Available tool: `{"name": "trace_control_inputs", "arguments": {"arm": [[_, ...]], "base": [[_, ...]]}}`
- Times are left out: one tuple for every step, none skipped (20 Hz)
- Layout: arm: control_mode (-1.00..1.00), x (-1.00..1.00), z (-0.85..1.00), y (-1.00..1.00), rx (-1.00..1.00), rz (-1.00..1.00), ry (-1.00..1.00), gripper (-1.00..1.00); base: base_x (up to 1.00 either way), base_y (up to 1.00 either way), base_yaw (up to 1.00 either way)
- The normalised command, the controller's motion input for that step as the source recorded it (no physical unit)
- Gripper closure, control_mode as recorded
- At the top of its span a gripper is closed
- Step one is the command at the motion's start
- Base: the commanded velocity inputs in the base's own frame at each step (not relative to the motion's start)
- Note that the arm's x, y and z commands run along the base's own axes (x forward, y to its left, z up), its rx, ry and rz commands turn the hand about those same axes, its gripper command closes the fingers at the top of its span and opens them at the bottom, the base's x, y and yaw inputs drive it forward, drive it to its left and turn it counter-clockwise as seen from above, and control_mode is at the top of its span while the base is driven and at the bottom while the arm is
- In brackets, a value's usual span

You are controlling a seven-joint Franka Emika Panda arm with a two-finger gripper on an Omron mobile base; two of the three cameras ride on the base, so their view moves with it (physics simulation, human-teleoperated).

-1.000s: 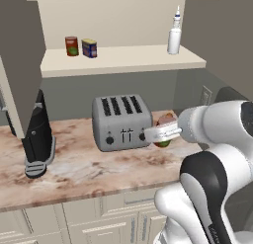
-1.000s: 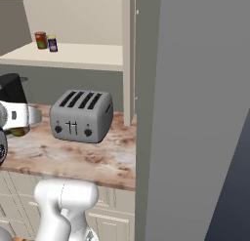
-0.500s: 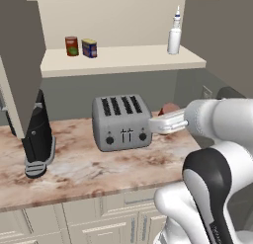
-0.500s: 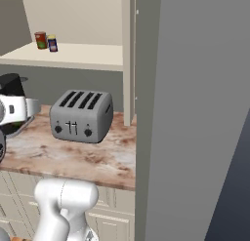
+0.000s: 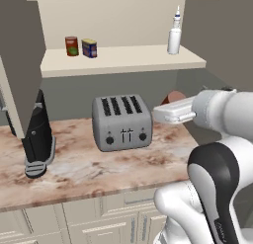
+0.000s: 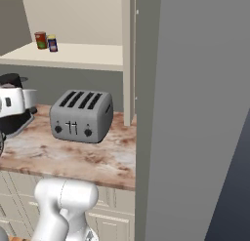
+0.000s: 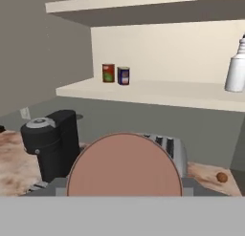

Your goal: Pick the cans from the counter and place them in their designated side in the cabinet.

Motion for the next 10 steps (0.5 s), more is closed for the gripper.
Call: {"name": "trace_control_inputs", "arguments": {"arm": [[-1.00,-0.04,0.32,-0.06,0.01,0.00,-0.05,1.00],[-1.00,-0.03,0.33,-0.04,0.01,0.00,-0.05,1.00],[-1.00,-0.03,0.34,-0.04,0.01,0.00,-0.05,1.00],[-1.00,0.00,0.31,-0.03,0.02,0.00,-0.05,1.00],[-1.00,-0.02,0.31,-0.01,0.01,0.00,-0.05,1.00],[-1.00,-0.02,0.31,-0.01,0.01,0.00,-0.05,1.00],[-1.00,0.00,0.30,0.00,0.01,0.00,-0.05,1.00],[-1.00,0.00,0.32,0.00,0.01,0.00,-0.05,1.00],[-1.00,0.00,0.29,0.00,0.01,0.00,-0.05,1.00],[-1.00,0.00,0.29,0.00,0.01,0.00,-0.05,1.00]], "base": [[0.00,0.00,0.00],[0.00,0.00,0.00],[0.00,0.00,0.00],[0.00,0.00,0.00],[0.00,0.00,0.00],[0.00,0.00,0.00],[0.00,0.00,0.00],[0.00,0.00,0.00],[0.00,0.00,0.00],[0.00,0.00,0.00]]}}
